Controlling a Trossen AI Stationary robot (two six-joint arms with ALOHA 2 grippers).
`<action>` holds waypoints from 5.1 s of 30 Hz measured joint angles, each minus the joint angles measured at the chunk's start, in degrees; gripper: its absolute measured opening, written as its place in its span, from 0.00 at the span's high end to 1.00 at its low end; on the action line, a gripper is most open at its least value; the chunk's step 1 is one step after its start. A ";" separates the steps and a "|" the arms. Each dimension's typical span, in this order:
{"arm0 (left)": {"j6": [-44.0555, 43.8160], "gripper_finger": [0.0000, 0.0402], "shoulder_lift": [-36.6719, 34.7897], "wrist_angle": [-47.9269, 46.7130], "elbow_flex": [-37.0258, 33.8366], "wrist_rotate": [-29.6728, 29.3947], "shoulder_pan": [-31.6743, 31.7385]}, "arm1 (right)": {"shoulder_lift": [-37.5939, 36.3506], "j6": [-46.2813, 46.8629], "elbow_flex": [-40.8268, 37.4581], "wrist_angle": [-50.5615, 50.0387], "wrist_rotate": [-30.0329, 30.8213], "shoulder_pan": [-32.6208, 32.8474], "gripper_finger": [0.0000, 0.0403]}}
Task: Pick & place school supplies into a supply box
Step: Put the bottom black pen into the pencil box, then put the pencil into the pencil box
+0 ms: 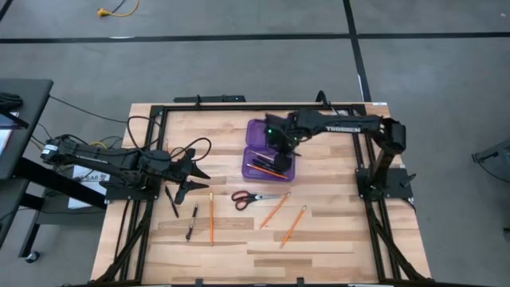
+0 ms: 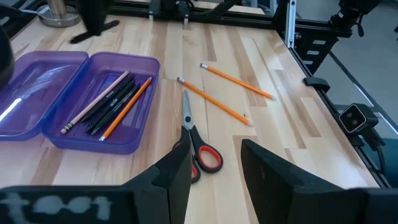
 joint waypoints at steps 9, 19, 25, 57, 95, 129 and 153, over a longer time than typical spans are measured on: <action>0.00 0.68 0.01 -0.47 0.03 0.36 -0.03 | 4.76 -4.44 0.28 7.30 -4.37 -2.24 0.96; 0.09 0.68 0.00 -0.82 0.04 -0.09 -0.80 | 10.48 -4.60 0.66 9.44 -4.96 -2.06 0.94; 0.04 0.68 0.02 -0.98 0.05 -0.13 -0.88 | 12.24 -5.31 1.35 9.86 -5.45 -1.77 0.93; -0.50 0.68 0.01 -1.31 0.04 -0.31 -0.92 | 9.90 -3.68 8.94 -15.54 -4.72 3.05 0.75; -4.31 0.68 0.00 -0.22 -0.01 -0.74 -0.92 | 3.17 5.92 -6.99 -0.68 -1.09 40.26 0.75; -5.44 0.68 0.02 -0.45 -0.01 -0.72 -0.92 | 7.51 -6.11 -11.53 12.26 -0.51 39.16 0.75; -5.64 0.68 0.07 -0.28 -0.01 -0.74 -0.90 | 12.45 -6.96 -11.44 9.77 -1.88 39.23 0.75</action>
